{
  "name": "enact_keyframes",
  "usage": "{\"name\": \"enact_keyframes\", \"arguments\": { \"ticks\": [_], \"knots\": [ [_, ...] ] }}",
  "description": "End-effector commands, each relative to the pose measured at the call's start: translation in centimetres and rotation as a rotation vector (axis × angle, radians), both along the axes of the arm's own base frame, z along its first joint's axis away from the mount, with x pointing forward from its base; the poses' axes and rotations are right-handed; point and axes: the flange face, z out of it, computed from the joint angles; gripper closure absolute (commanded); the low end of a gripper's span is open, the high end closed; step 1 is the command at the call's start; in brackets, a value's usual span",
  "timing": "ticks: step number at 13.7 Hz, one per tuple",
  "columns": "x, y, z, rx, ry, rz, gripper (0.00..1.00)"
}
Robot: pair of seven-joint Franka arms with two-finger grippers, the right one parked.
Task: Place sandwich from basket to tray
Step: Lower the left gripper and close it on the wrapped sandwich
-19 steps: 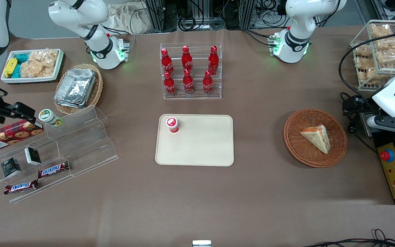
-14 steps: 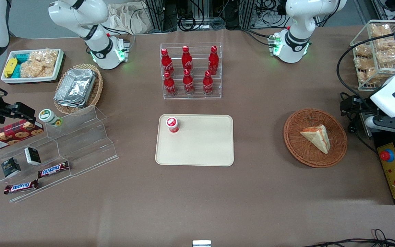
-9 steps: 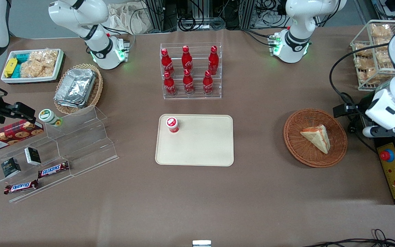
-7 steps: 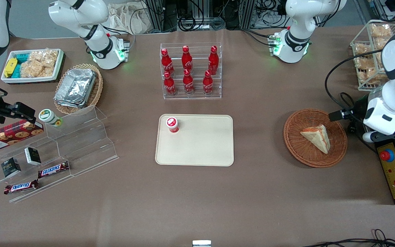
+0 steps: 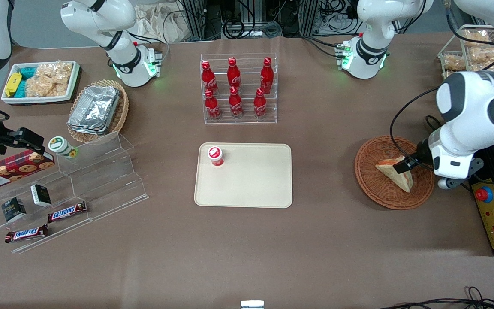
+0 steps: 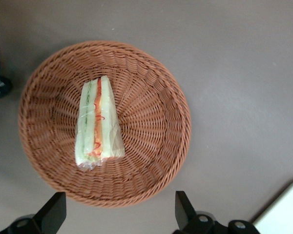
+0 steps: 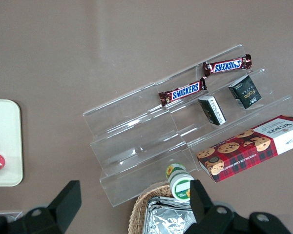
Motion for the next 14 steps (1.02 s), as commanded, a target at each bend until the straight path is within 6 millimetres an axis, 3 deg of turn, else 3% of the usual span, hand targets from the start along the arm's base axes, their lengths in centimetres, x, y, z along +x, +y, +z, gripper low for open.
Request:
{"name": "enact_keyframes", "arguments": {
  "ticks": [1,5,8,14],
  "knots": [
    [-1.6,0.2,-3.3,0.020,-0.009,0.064,0.00],
    [-1.9,1.3,-7.7,0.124,0.027,0.136,0.00],
    [-1.6,3.7,-8.9,0.159,0.018,0.189,0.00],
    [-1.3,3.4,-12.6,0.141,0.009,0.342,0.00]
  ]
}}
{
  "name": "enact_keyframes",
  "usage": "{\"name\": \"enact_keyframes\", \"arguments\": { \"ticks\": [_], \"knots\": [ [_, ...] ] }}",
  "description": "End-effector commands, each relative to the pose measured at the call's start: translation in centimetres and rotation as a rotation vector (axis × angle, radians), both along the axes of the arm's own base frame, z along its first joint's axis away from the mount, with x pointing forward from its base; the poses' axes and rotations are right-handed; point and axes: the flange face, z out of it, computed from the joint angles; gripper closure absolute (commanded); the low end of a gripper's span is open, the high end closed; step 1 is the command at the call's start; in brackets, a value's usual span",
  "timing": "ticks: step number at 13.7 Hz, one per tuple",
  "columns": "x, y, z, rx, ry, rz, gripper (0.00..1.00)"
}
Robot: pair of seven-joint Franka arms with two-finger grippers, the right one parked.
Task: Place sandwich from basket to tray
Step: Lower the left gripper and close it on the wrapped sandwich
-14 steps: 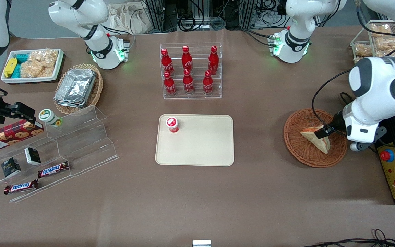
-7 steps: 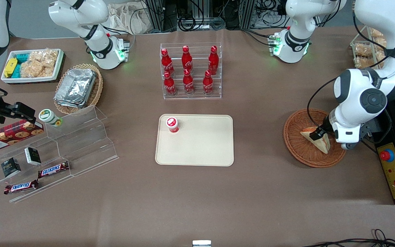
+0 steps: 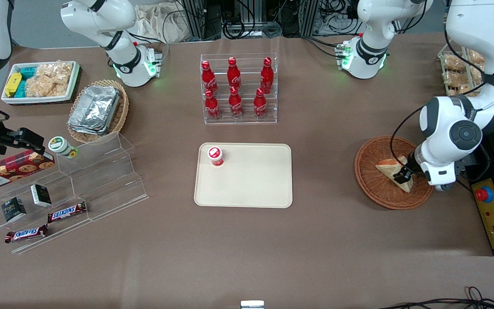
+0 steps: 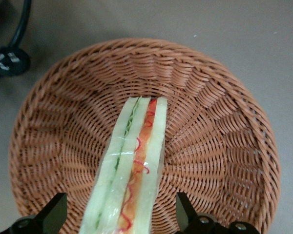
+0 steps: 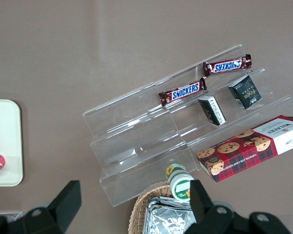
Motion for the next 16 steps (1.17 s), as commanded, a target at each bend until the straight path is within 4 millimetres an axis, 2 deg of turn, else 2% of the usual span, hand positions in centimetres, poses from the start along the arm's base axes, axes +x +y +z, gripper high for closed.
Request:
{"name": "enact_keyframes", "arguments": {
  "ticks": [1,2,3,4,5,6,10,11,14,16],
  "knots": [
    [-0.1,-0.3,-0.9,0.013,-0.005,0.041,0.00],
    [-0.3,-0.3,-1.3,0.012,0.003,0.041,0.00],
    [-0.3,-0.4,-1.4,0.011,0.006,0.039,0.12],
    [-0.3,-0.4,-1.5,0.012,0.007,0.040,0.44],
    [-0.3,-0.4,-1.6,0.011,0.009,0.039,0.82],
    [-0.4,-0.5,-1.7,0.010,0.007,0.037,1.00],
    [0.2,-0.6,-0.3,0.013,-0.008,0.017,1.00],
    [0.8,-0.6,0.6,0.015,-0.017,0.013,1.00],
    [2.5,-0.3,4.1,0.029,0.029,-0.024,1.00],
    [3.9,-0.3,8.3,0.033,0.070,-0.083,1.00]
  ]
}}
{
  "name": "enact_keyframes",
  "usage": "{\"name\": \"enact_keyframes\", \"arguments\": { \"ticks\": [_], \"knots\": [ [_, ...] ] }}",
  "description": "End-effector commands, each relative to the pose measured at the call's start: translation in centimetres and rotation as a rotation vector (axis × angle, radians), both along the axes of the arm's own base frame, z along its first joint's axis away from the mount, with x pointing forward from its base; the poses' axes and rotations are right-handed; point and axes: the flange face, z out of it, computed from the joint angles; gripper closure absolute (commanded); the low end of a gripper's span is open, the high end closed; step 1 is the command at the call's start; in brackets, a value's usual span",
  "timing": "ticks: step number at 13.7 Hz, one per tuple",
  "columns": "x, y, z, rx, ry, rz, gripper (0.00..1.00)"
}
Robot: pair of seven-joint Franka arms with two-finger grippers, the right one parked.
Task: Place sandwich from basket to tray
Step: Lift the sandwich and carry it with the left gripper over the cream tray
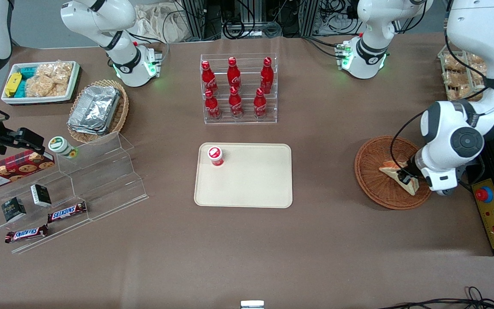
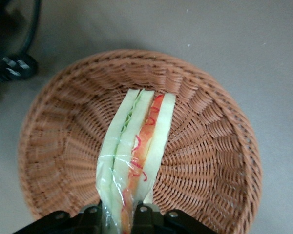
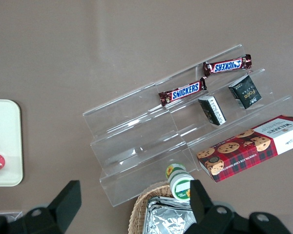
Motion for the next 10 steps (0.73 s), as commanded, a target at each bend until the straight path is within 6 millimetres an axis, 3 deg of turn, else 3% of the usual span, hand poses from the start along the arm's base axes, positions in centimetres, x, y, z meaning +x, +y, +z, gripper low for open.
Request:
{"name": "enact_keyframes", "arguments": {
  "ticks": [1,4,7,8,10],
  "knots": [
    [2.0,-0.3,6.6,0.009,0.055,-0.100,1.00],
    [3.9,-2.3,14.8,-0.048,0.068,-0.230,1.00],
    [4.3,-7.1,22.2,-0.098,0.089,-0.526,1.00],
    [4.2,-9.2,23.9,-0.120,0.062,-0.614,1.00],
    [3.0,-15.5,24.5,-0.192,0.048,-0.708,1.00]
  ]
}}
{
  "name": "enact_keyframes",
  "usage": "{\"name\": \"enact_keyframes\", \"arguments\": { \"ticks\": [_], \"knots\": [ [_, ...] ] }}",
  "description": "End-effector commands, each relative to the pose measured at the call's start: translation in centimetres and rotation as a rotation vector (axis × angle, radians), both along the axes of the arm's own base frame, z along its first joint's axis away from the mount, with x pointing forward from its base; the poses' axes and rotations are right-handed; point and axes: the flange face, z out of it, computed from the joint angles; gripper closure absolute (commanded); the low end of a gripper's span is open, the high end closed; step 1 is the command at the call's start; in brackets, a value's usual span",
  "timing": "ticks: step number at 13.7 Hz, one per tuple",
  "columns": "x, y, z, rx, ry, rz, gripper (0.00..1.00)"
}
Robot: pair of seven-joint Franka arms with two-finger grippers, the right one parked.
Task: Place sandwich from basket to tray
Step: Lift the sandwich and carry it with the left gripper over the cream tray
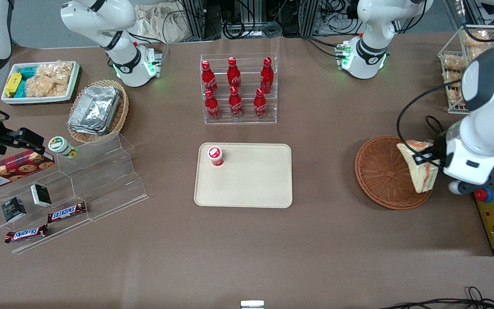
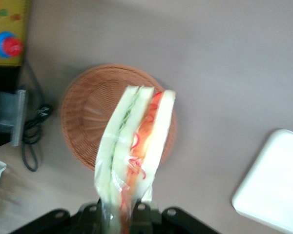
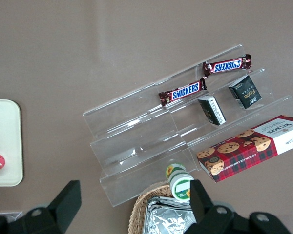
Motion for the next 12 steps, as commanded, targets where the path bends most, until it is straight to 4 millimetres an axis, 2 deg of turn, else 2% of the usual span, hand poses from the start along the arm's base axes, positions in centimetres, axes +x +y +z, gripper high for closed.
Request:
{"name": "enact_keyframes", "arguments": {
  "ticks": [1,2,5,9,10,12],
  "knots": [
    [-1.0,-7.7,-0.1,-0.076,0.024,-0.150,1.00],
    [-1.4,-10.4,-1.2,-0.086,0.045,-0.196,1.00],
    [-2.3,-18.7,-6.3,-0.124,0.062,-0.308,1.00],
    [-3.3,-28.2,-14.7,-0.162,0.044,-0.223,1.00],
    [-3.6,-29.8,-17.0,-0.165,0.048,-0.212,1.00],
    [-3.6,-30.9,-21.4,-0.101,0.036,-0.207,1.00]
  ]
}}
